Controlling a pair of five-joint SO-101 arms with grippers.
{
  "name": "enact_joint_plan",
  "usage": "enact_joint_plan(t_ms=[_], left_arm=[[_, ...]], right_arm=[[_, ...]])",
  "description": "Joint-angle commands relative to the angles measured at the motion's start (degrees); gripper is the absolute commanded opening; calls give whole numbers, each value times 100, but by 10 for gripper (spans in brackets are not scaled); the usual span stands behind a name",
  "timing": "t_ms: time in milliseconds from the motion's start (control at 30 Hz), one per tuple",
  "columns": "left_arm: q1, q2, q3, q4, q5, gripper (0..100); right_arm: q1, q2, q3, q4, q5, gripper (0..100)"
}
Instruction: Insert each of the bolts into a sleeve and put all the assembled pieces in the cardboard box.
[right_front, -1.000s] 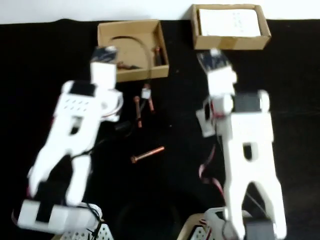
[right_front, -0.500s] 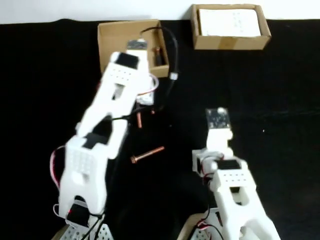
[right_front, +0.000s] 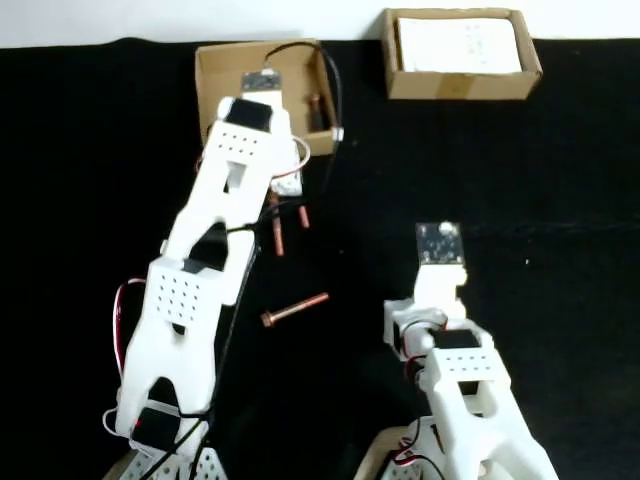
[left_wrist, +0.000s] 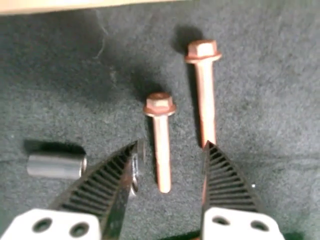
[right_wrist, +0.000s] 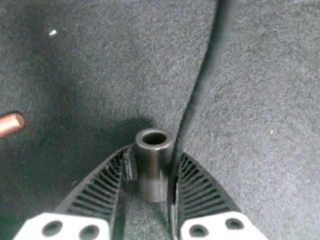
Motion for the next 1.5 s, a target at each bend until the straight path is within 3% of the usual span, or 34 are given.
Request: enact_joint_plan(t_ms=[0, 200, 500, 867, 967, 1267, 1467], left_arm=[[31, -57, -48, -9, -193, 196], [84, -48, 382, -88, -202, 196], [22, -48, 1305, -1152, -176, 192], [-110, -110, 1552, -1345, -211, 5], [-75, -242, 1402, -1257, -651, 9], [-66, -2114, 822, -62, -1679, 8], [-66, -3846, 901, 369, -1793, 8]], right_arm=[[57, -145, -13, -75, -44, 6], [57, -145, -22, -75, -44, 6], [57, -163, 4, -75, -44, 6], [57, -207, -31, -66, -44, 6], [57, -286, -92, -31, -44, 6], [40, -3011, -840, 2360, -44, 6], [31, -5051, -848, 3424, -44, 6]])
